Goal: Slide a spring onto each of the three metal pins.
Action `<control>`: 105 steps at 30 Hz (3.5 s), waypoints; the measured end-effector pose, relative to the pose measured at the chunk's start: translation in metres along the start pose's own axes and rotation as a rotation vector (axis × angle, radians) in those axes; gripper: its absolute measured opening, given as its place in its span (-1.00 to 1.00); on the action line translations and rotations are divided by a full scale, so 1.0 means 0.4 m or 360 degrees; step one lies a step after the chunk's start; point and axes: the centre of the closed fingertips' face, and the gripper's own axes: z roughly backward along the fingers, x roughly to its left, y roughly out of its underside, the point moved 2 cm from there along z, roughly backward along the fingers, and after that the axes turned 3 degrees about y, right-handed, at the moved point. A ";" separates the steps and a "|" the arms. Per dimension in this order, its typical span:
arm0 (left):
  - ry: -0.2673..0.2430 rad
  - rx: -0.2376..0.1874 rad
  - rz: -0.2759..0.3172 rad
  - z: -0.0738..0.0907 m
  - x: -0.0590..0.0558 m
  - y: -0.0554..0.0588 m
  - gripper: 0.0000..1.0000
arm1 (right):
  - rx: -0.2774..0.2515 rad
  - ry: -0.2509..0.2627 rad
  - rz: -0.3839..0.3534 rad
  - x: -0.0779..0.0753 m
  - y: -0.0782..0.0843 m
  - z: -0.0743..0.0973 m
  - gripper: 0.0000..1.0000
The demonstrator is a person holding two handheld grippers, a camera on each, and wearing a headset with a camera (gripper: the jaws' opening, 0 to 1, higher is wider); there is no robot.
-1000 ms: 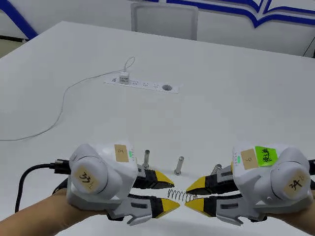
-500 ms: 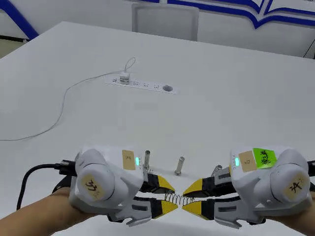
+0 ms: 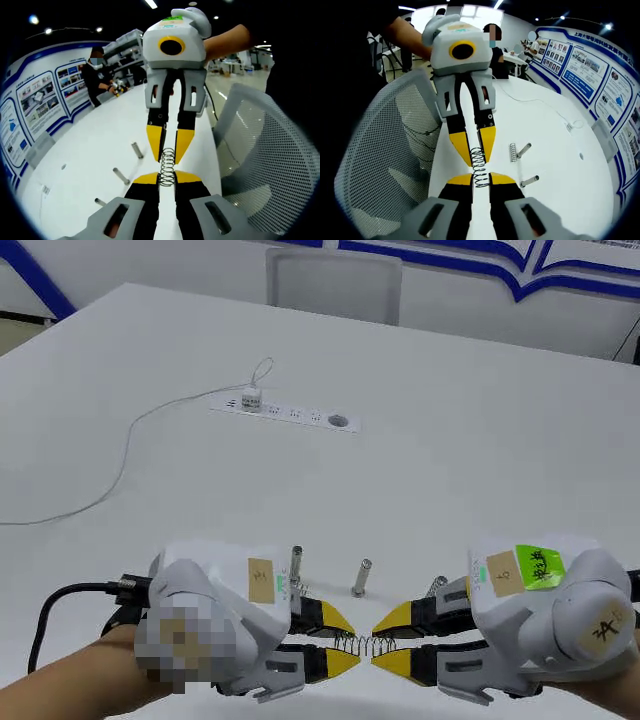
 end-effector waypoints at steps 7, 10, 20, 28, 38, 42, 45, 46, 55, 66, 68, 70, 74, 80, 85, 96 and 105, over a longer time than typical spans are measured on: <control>-0.0007 -0.0010 0.0002 0.004 0.001 -0.005 -0.80 | 0.0059 -0.0014 0.0042 0.002 0.008 -0.011 -0.70; -0.0002 -0.0003 -0.0020 0.003 0.000 -0.007 -0.80 | 0.0063 -0.0017 0.0020 0.001 0.012 -0.013 -0.75; 0.0019 0.0025 -0.0042 -0.005 -0.001 0.006 -0.80 | 0.0018 -0.0065 -0.0135 0.002 0.004 -0.002 -0.78; 0.0014 0.0049 -0.0060 -0.005 0.001 0.011 -0.80 | -0.0186 -0.0096 -0.0262 -0.002 -0.057 0.016 -0.78; -0.0037 -0.0028 0.0087 0.007 0.013 -0.005 -0.80 | -0.0278 -0.0074 -0.0276 -0.015 -0.097 0.023 -0.78; -0.0040 -0.0050 0.0111 0.008 0.011 -0.008 -0.81 | -0.0315 -0.0071 -0.0301 -0.018 -0.108 0.023 -0.77; -0.0038 -0.0097 0.0144 0.008 0.012 -0.013 -0.81 | -0.0318 -0.0067 -0.0336 -0.022 -0.109 0.020 -0.77; -0.0038 -0.0117 0.0156 0.009 0.014 -0.015 -0.81 | -0.0318 -0.0067 -0.0337 -0.022 -0.109 0.020 -0.76; -0.0049 -0.0110 0.0152 0.008 0.018 -0.007 -0.81 | -0.0344 -0.0054 -0.0414 -0.034 -0.105 0.022 -0.73; -0.0066 -0.0141 0.0196 0.011 0.027 -0.012 -0.81 | -0.0394 -0.0043 -0.0483 -0.038 -0.103 0.027 -0.77; -0.0075 -0.0145 0.0199 0.011 0.030 -0.014 -0.81 | -0.0411 -0.0031 -0.0480 -0.040 -0.109 0.027 -0.78; -0.0086 -0.0155 0.0212 0.012 0.033 -0.017 -0.80 | -0.0424 -0.0028 -0.0486 -0.043 -0.114 0.028 -0.78; -0.0117 -0.0199 0.0263 0.017 0.044 -0.024 -0.78 | -0.0449 -0.0012 -0.0484 -0.054 -0.127 0.031 -0.78; -0.0212 -0.0169 0.0268 0.022 0.065 -0.013 -0.51 | -0.0466 -0.0013 -0.0469 -0.062 -0.138 0.031 -0.78; -0.0267 -0.0150 0.0314 0.034 0.077 0.008 -0.32 | -0.0448 0.0006 -0.0448 -0.078 -0.137 0.029 -0.78; -0.0410 -0.0180 0.0471 0.092 0.108 0.067 0.13 | -0.0366 0.0146 -0.0443 -0.166 -0.103 0.039 -0.78; -0.0487 -0.0247 0.0573 0.138 0.130 0.085 0.46 | -0.0330 0.0255 -0.0494 -0.229 -0.073 0.039 -0.78</control>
